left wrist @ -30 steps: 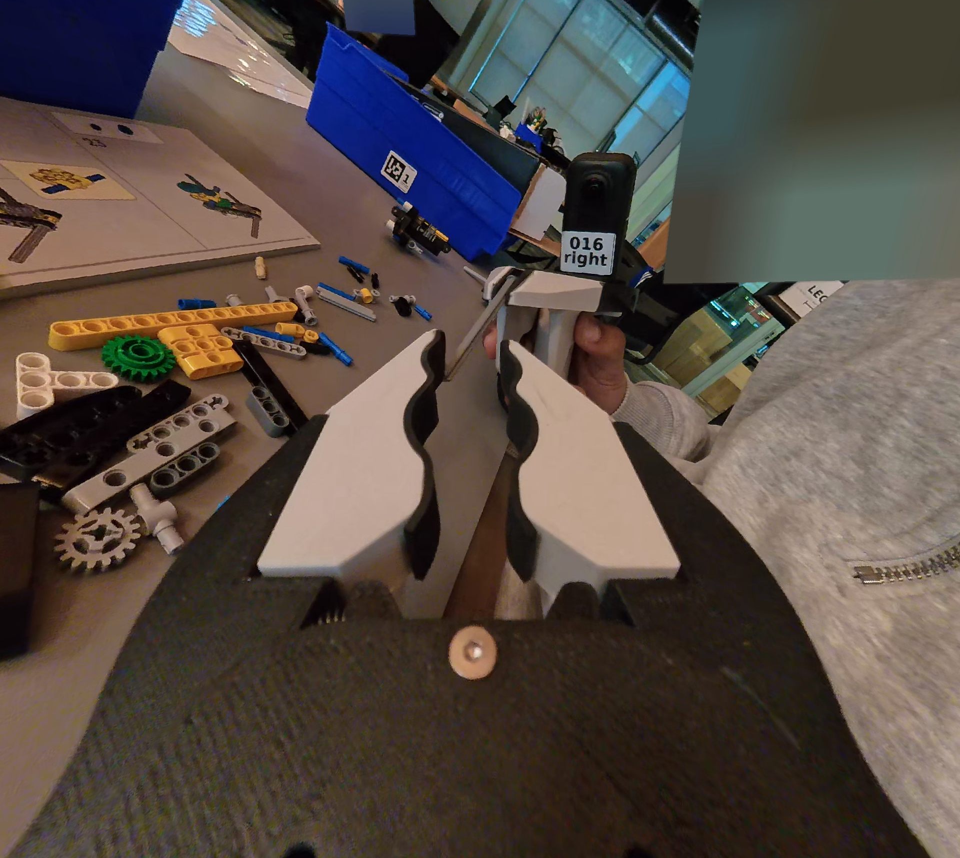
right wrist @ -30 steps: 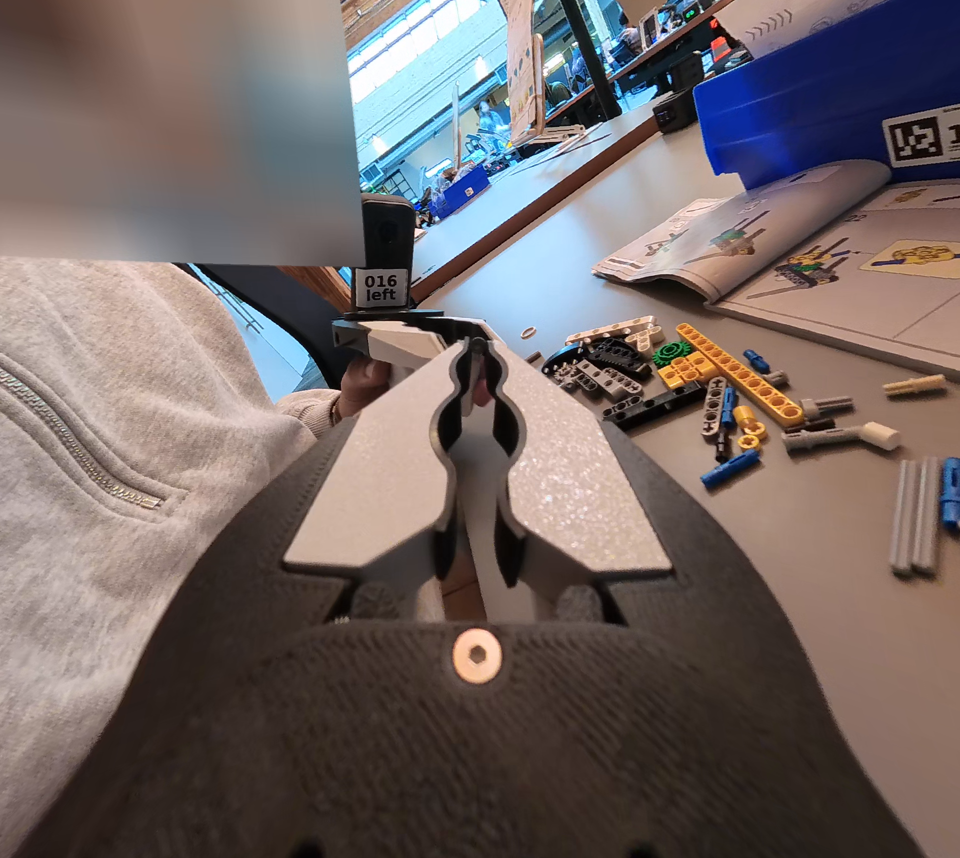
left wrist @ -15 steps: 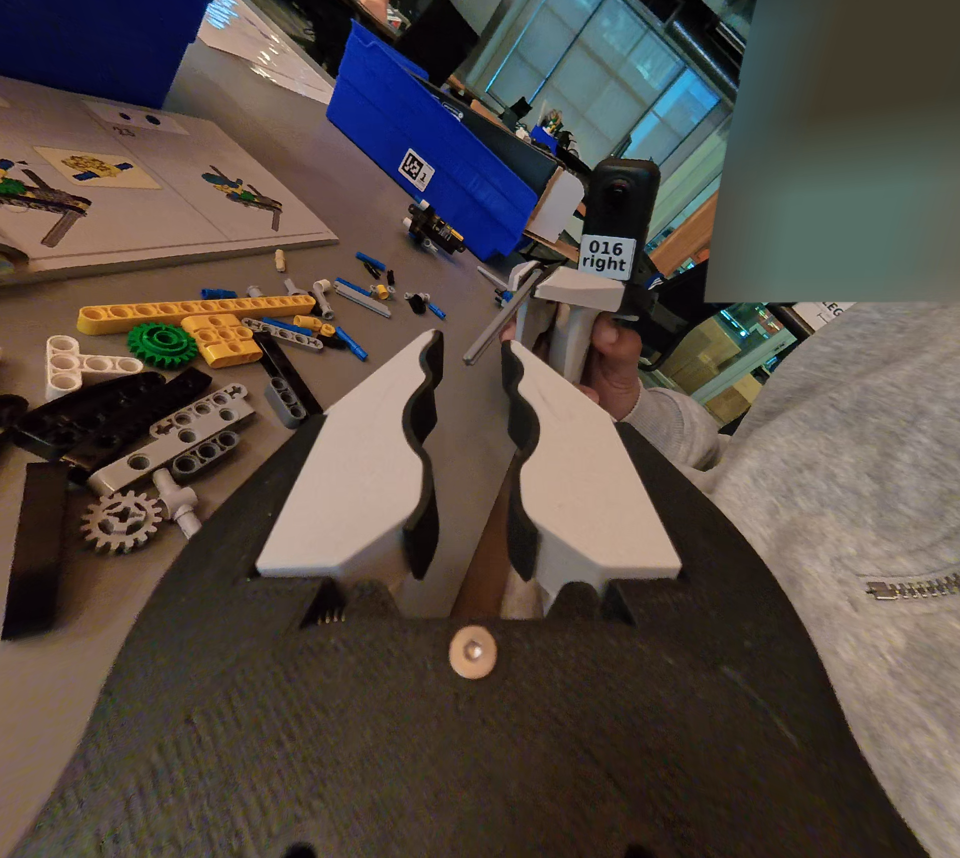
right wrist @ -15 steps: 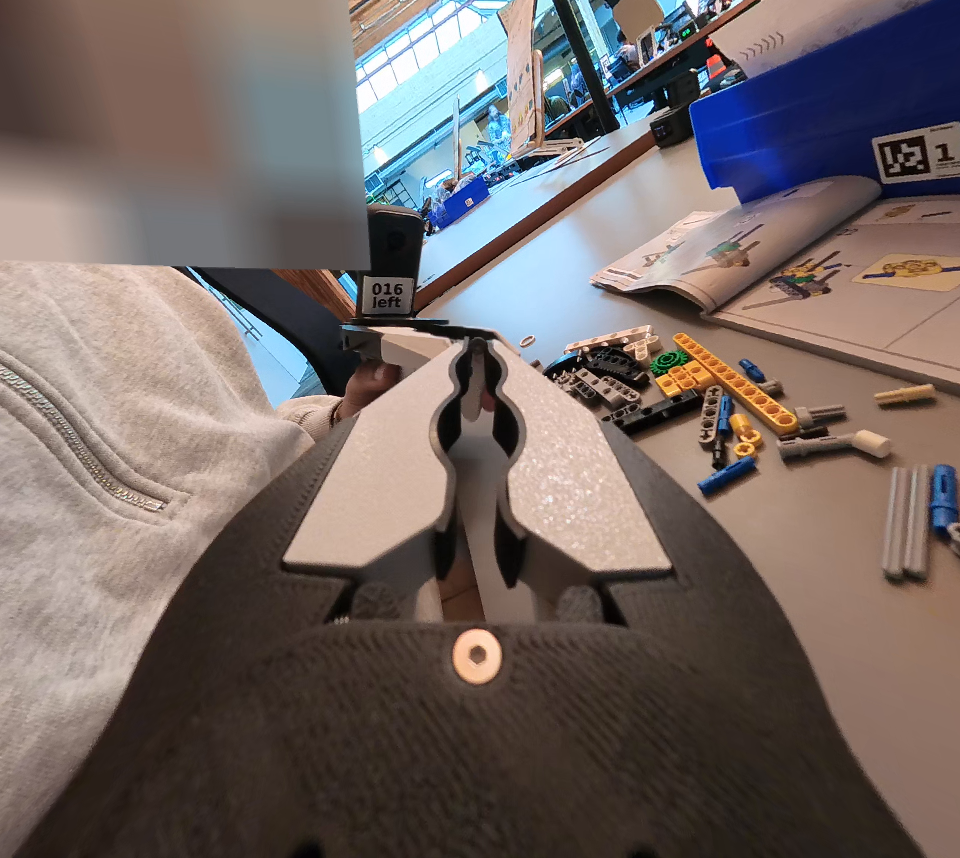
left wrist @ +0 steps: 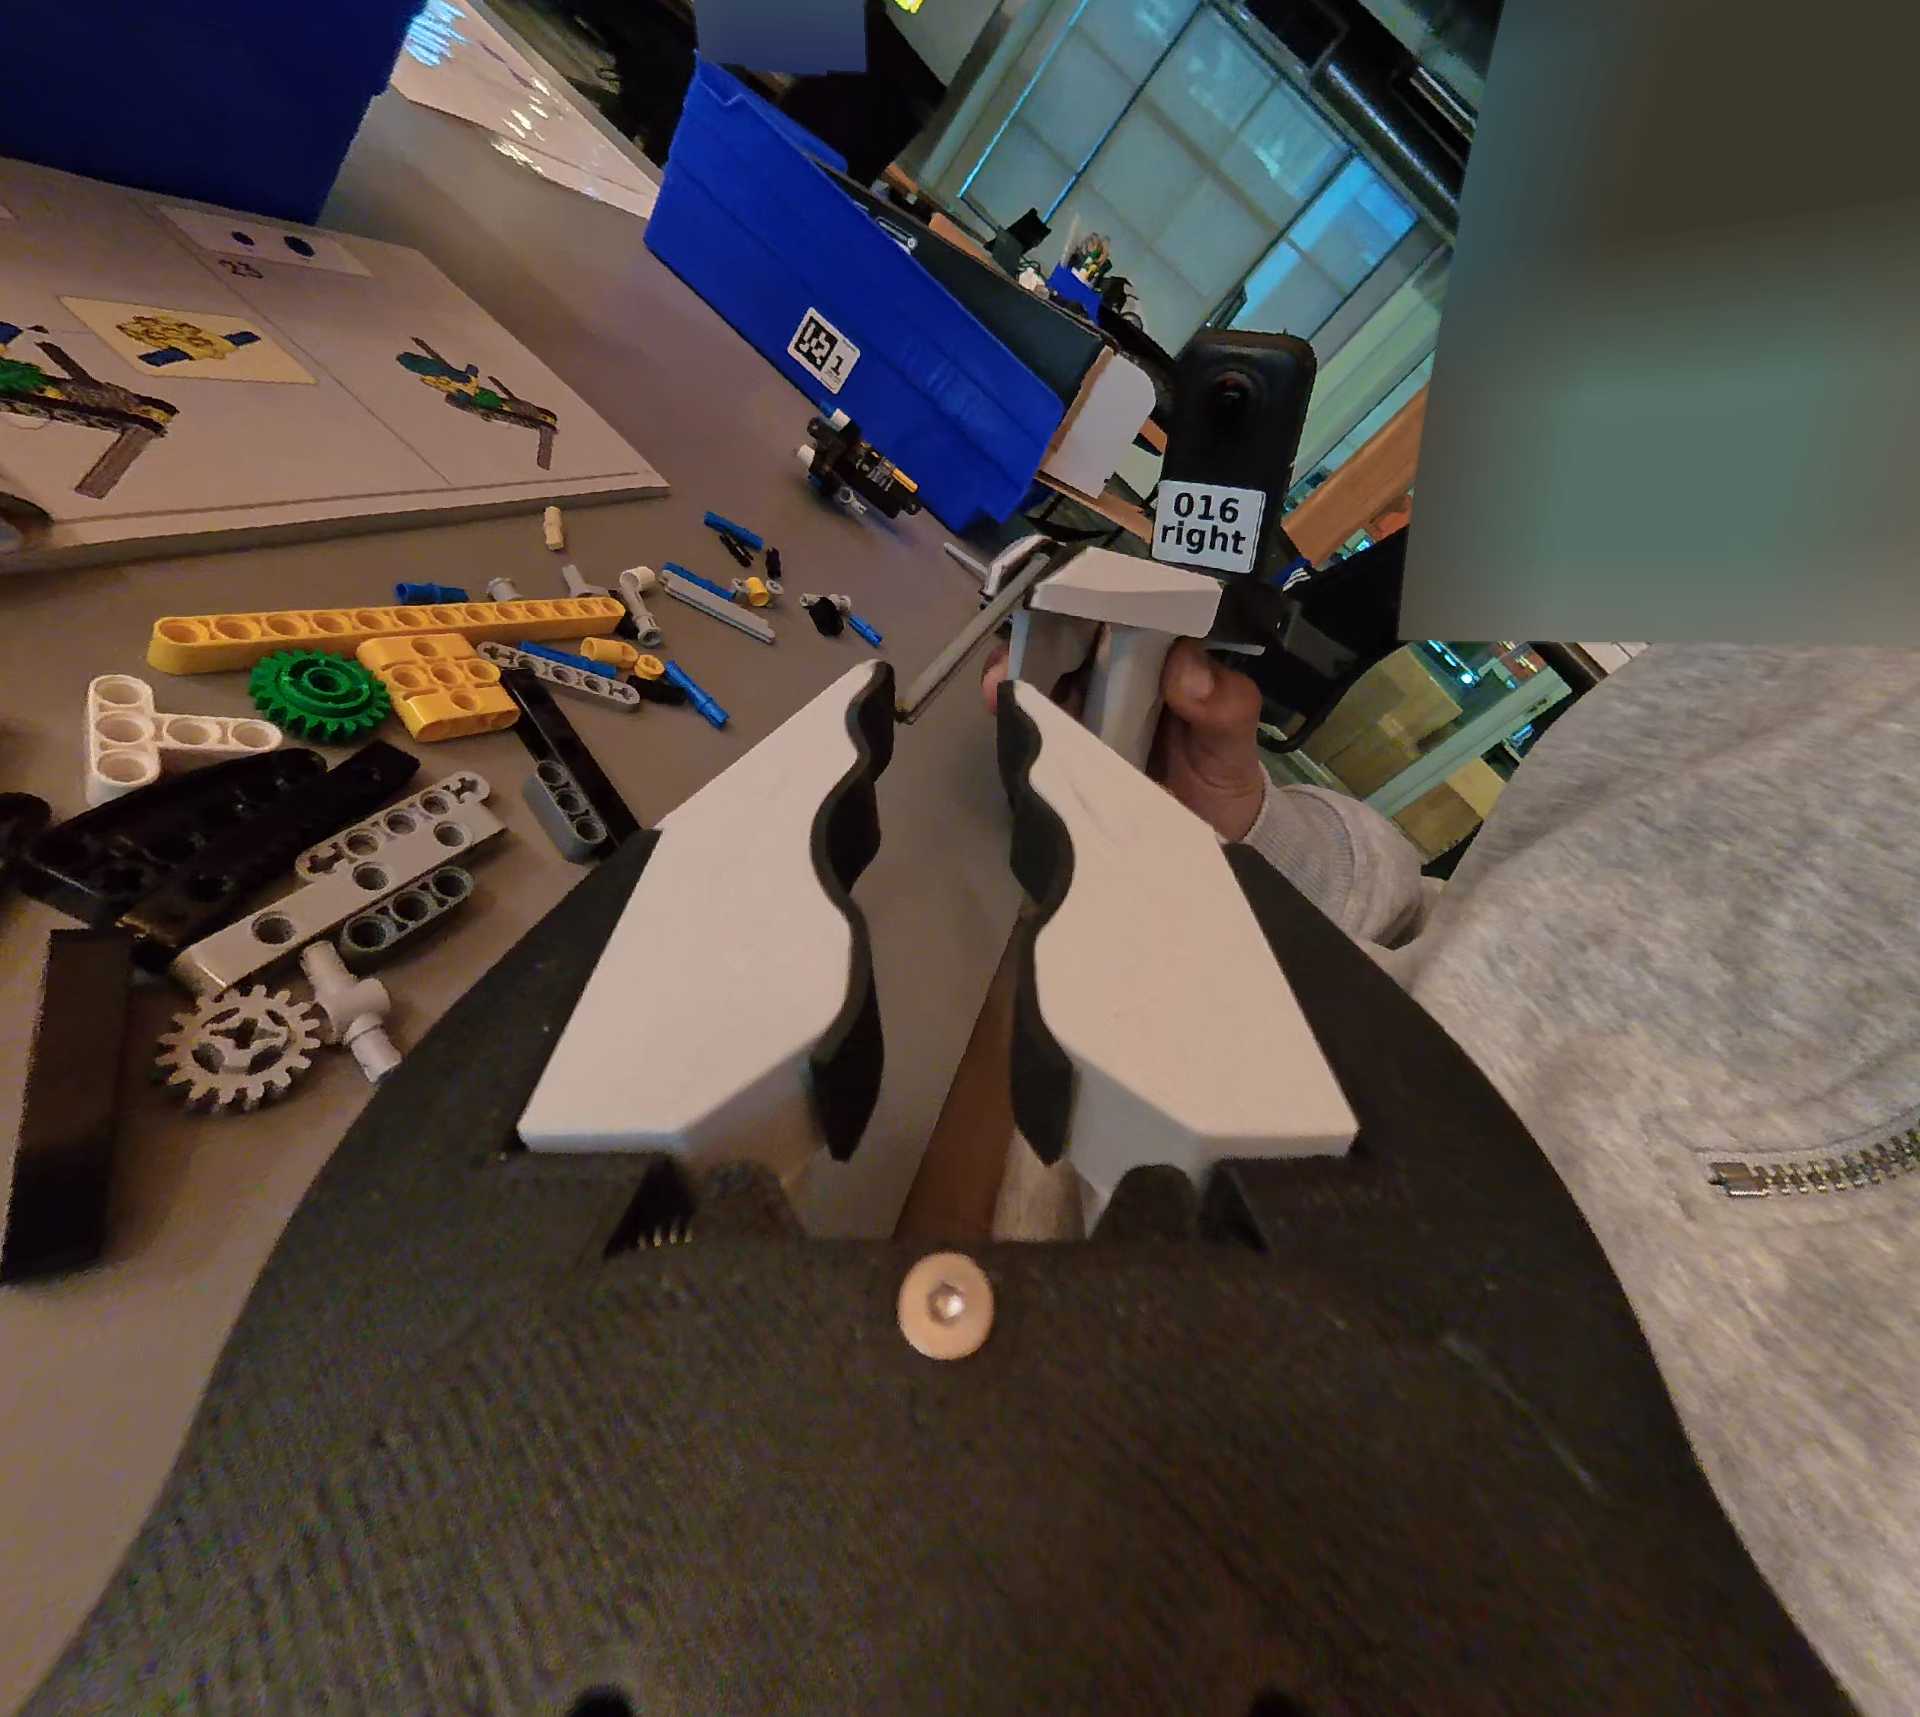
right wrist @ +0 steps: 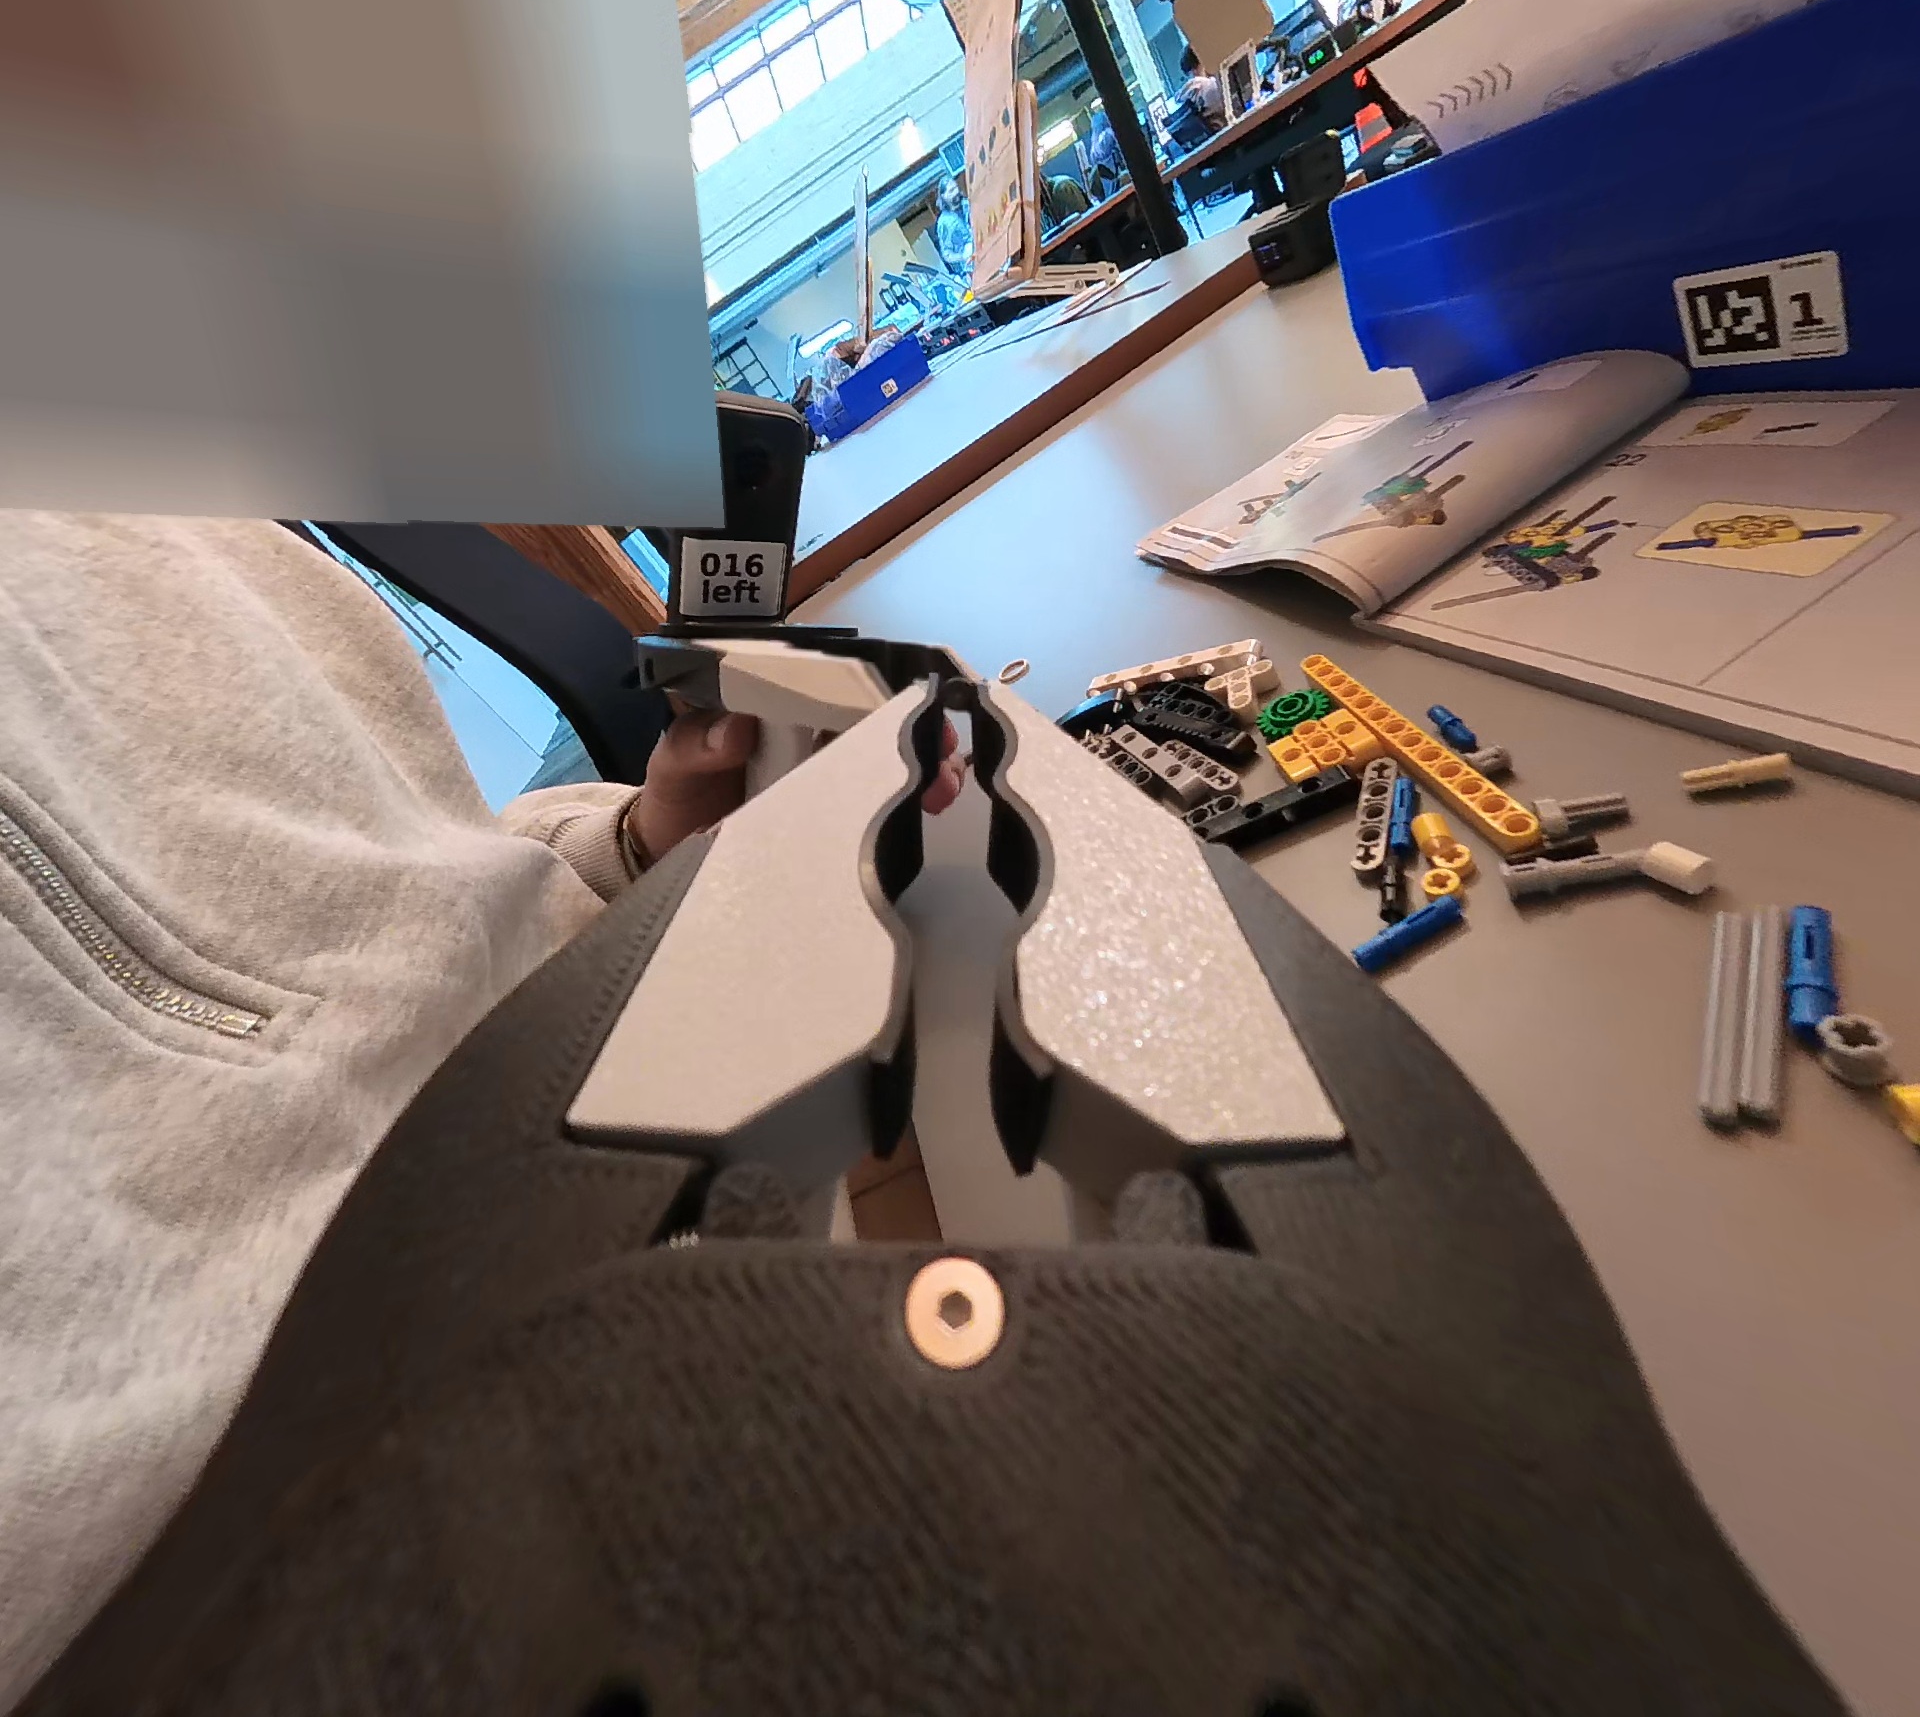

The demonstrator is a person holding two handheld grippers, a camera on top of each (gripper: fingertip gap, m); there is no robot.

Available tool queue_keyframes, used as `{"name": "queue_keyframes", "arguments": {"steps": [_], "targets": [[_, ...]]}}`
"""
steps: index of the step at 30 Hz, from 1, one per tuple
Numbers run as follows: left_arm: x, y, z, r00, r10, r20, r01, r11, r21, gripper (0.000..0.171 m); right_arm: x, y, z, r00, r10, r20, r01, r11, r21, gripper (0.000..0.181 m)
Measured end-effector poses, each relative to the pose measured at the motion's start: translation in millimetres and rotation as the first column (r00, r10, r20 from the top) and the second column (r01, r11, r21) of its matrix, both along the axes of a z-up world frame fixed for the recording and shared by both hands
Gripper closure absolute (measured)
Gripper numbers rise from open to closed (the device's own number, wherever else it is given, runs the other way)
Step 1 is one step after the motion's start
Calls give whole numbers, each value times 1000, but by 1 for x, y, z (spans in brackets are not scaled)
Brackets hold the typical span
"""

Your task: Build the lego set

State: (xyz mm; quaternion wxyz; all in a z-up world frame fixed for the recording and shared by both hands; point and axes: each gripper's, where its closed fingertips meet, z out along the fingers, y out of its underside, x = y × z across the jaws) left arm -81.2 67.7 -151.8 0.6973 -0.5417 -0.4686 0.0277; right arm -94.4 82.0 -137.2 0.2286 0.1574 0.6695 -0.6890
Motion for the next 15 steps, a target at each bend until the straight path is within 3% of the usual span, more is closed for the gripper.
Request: {"name": "queue_keyframes", "arguments": {"steps": [3, 10, 15], "targets": [[-2, -5, 1, 1000, 27, 1, -27, 1000, 11, 163, 2, -1, -1, 1000, 8, -3, -8, 1000, 6, 178], [-1, -5, 6, 1000, 11, -6, -11, 999, 47, 164, 4, 0, 0, 1000, 27, 12, -27, 1000, -6, 178], [6, -1, 18, 997, -77, -7, 77, 979, 187, 168, 11, 3, 2, 993, 113, 39, -112, 994, -19, 178]]}}
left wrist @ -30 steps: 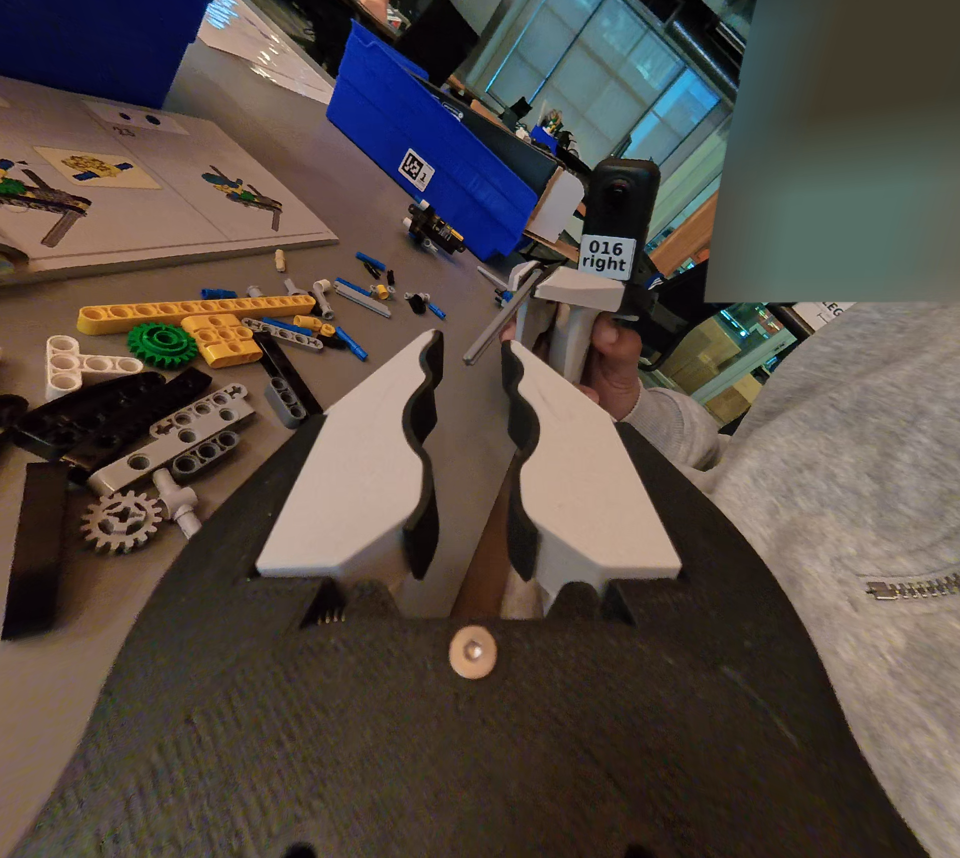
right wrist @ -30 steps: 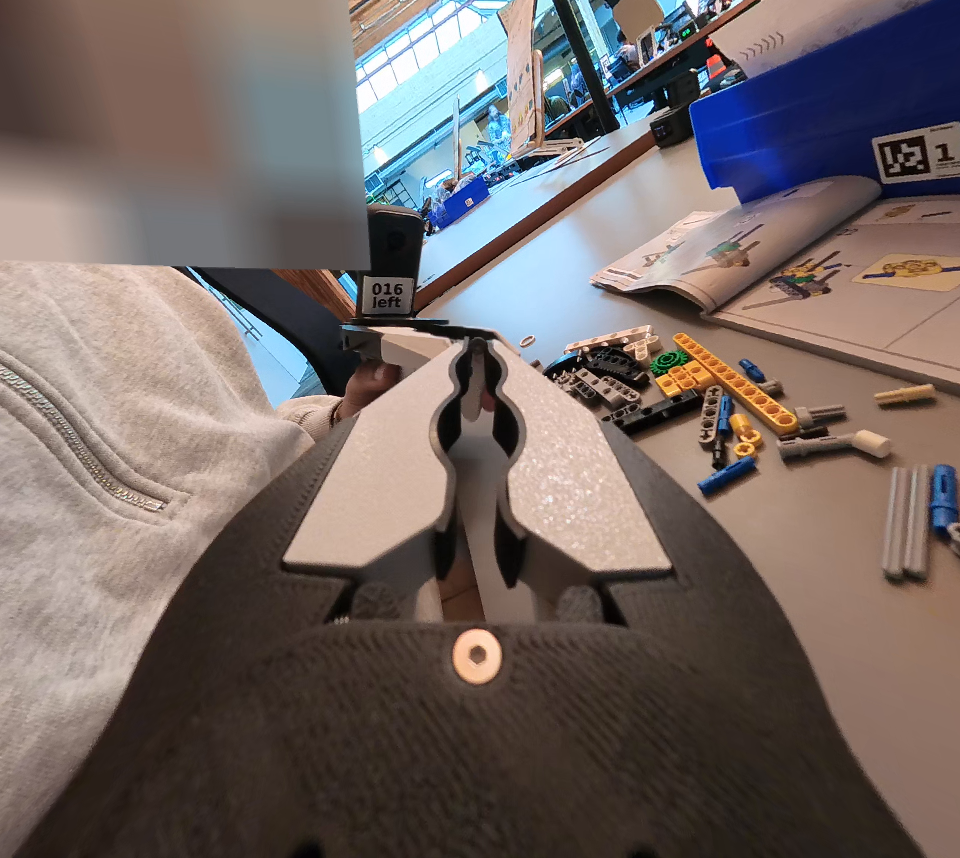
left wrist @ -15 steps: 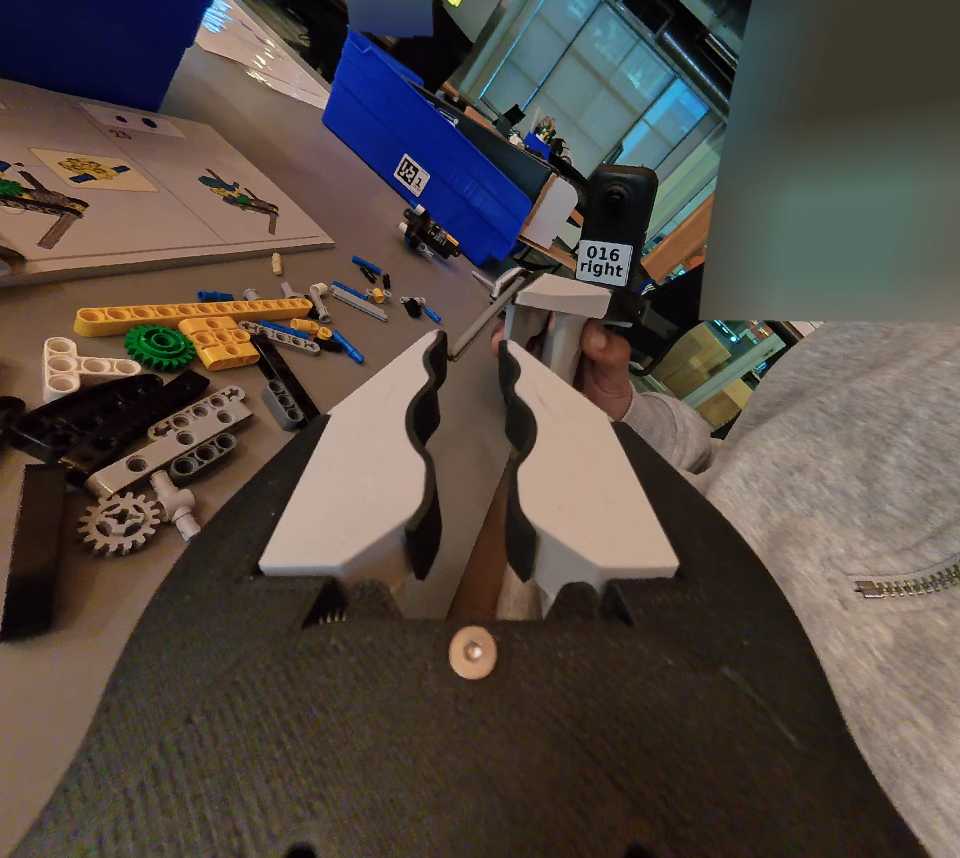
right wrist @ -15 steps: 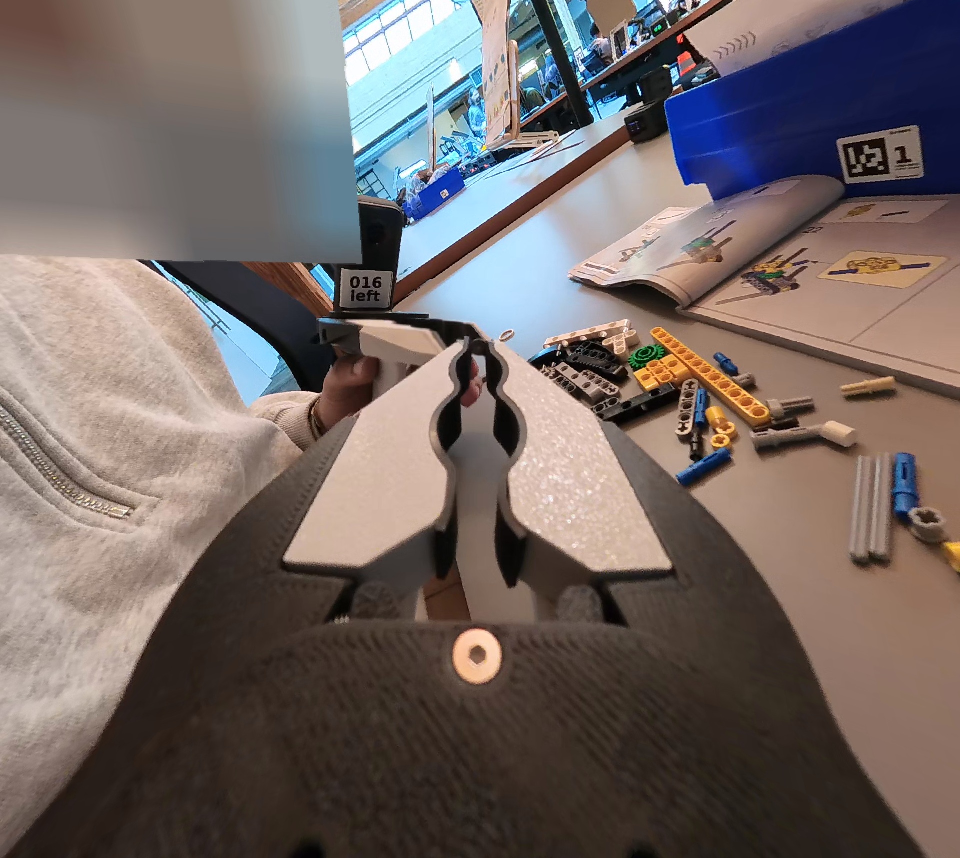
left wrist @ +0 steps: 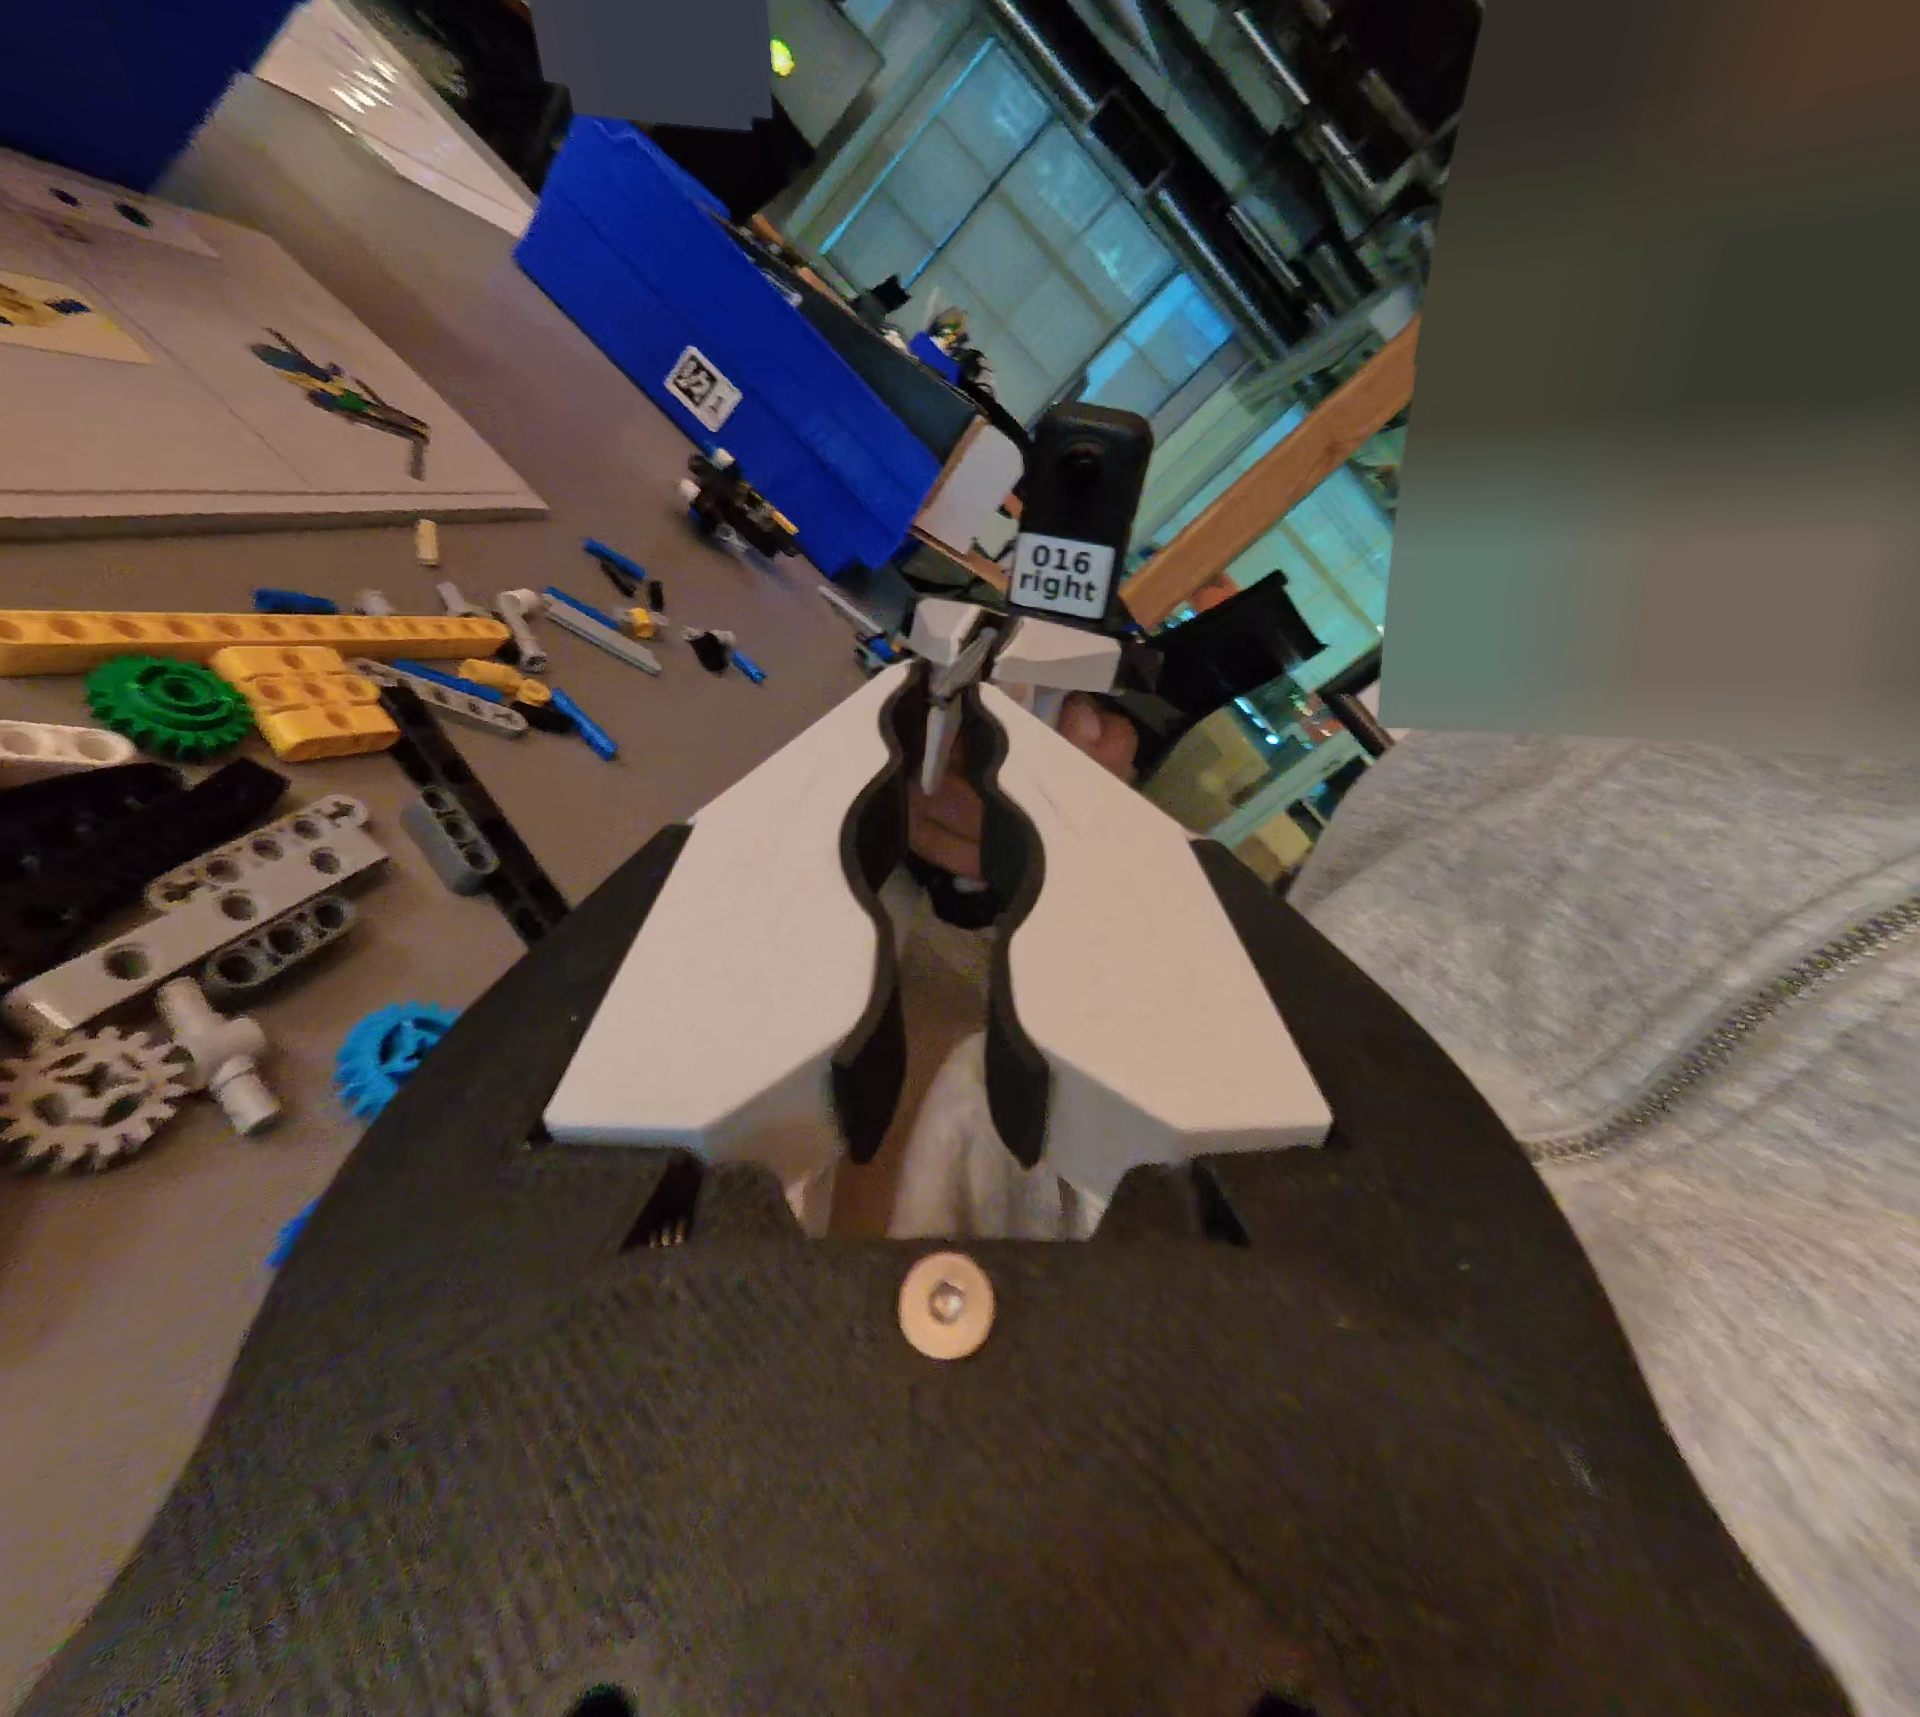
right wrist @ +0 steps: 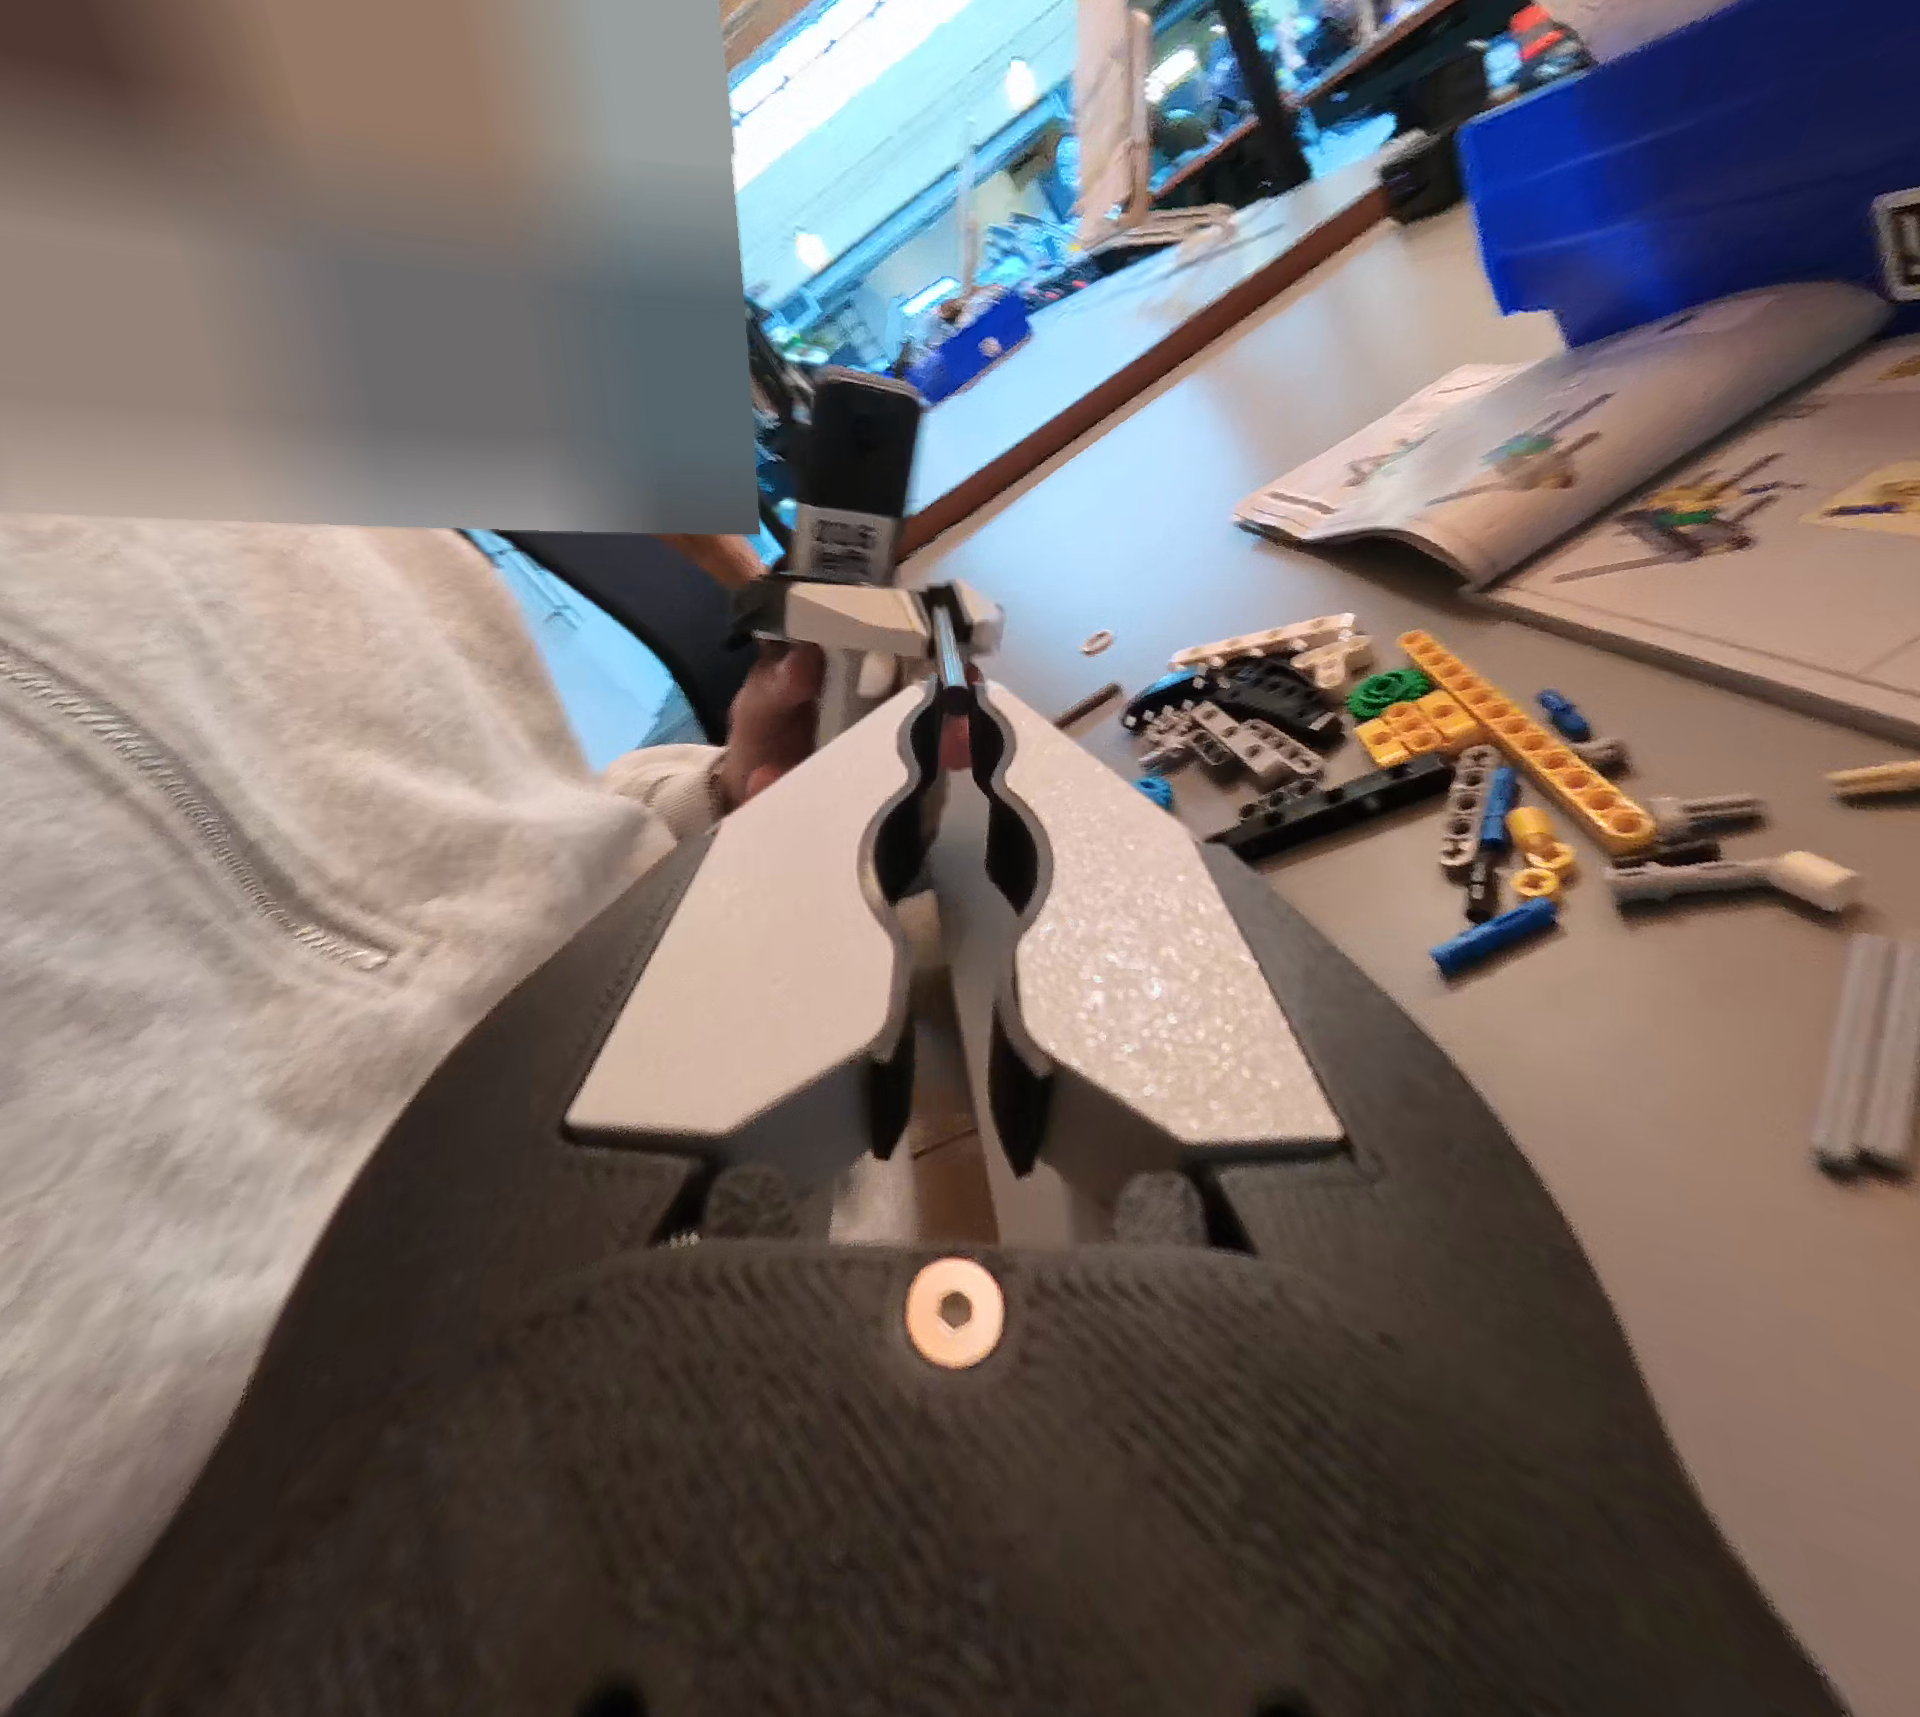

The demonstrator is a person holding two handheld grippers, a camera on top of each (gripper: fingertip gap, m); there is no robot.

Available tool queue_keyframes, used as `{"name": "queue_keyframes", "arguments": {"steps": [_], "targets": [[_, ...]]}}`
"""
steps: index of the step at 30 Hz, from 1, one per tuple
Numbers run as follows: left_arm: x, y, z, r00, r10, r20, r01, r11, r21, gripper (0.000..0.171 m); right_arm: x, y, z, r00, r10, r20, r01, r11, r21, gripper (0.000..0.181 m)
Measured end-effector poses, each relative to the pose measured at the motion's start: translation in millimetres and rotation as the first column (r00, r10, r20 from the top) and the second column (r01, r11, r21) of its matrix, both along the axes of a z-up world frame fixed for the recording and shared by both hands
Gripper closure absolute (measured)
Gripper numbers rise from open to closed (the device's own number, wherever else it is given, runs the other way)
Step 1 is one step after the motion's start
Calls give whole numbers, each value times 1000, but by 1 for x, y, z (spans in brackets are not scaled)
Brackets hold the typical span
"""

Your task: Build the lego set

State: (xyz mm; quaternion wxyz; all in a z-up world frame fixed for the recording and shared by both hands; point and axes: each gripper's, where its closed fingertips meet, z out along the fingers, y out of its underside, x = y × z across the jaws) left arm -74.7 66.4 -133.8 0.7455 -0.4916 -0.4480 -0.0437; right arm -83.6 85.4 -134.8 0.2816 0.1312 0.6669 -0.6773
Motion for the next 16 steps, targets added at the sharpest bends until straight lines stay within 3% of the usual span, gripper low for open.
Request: {"name": "queue_keyframes", "arguments": {"steps": [10, 16], "targets": [[15, 12, 10, 987, -157, -15, 158, 981, 109, 167, 11, 9, 2, 994, 105, -33, -105, 994, -5, 178], [15, 14, 7, 988, -154, -22, 155, 985, 80, 169, 15, 12, -1, 989, 134, -55, -133, 991, 12, 179]]}}
